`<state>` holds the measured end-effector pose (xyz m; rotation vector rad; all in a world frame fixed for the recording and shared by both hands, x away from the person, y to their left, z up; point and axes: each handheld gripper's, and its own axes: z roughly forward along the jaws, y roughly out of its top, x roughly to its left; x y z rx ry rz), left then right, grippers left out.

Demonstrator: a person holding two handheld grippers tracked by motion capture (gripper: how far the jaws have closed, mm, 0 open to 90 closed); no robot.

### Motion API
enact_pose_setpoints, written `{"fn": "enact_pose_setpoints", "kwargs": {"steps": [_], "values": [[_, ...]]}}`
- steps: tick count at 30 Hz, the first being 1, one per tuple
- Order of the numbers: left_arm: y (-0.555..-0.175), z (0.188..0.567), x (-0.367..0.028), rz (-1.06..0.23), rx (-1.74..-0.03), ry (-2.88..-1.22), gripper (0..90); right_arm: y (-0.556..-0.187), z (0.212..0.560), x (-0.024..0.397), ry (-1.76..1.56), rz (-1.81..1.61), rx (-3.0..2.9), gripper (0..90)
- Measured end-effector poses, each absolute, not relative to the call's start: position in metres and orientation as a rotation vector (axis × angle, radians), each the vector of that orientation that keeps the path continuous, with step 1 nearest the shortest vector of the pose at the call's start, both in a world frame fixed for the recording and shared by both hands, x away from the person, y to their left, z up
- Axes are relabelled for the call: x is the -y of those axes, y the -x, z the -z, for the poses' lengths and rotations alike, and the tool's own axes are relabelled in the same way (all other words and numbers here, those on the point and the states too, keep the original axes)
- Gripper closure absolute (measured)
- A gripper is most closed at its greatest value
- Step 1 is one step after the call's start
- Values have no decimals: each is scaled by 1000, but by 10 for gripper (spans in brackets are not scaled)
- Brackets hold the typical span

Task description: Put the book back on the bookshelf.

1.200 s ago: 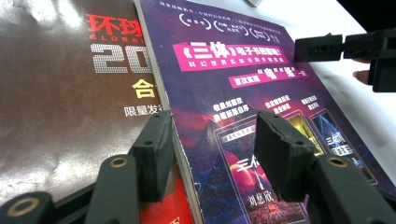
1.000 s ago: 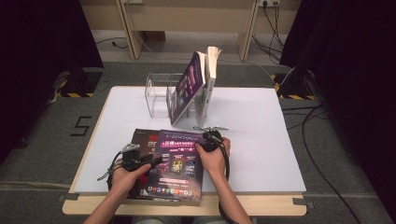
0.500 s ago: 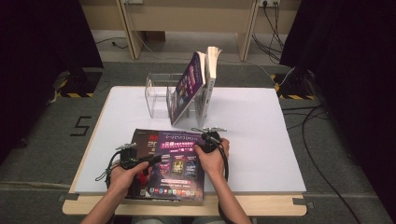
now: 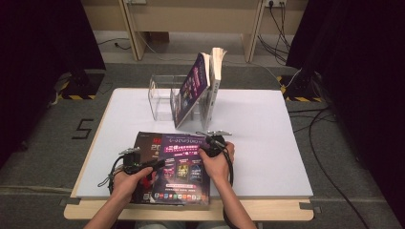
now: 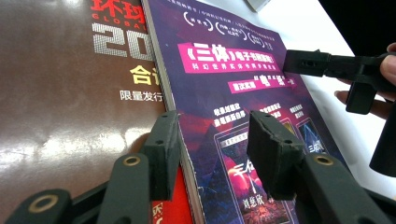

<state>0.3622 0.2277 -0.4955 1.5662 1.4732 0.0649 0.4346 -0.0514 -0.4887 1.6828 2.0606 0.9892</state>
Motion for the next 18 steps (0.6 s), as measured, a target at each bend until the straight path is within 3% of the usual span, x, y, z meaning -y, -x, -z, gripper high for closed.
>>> {"fn": "enact_pose_setpoints", "kwargs": {"steps": [12, 15, 18], "values": [[-368, 493, -225, -11, -1469, -1489, 546, -433, 490, 50, -1693, -993, -2039, 539], [-370, 498, -221, 30, -1470, -1493, 580, -433, 490, 50, -1694, -994, -2039, 539], [-370, 504, -217, -27, -1473, -1545, 625, -433, 490, 50, -1688, -995, -2043, 529]]}}
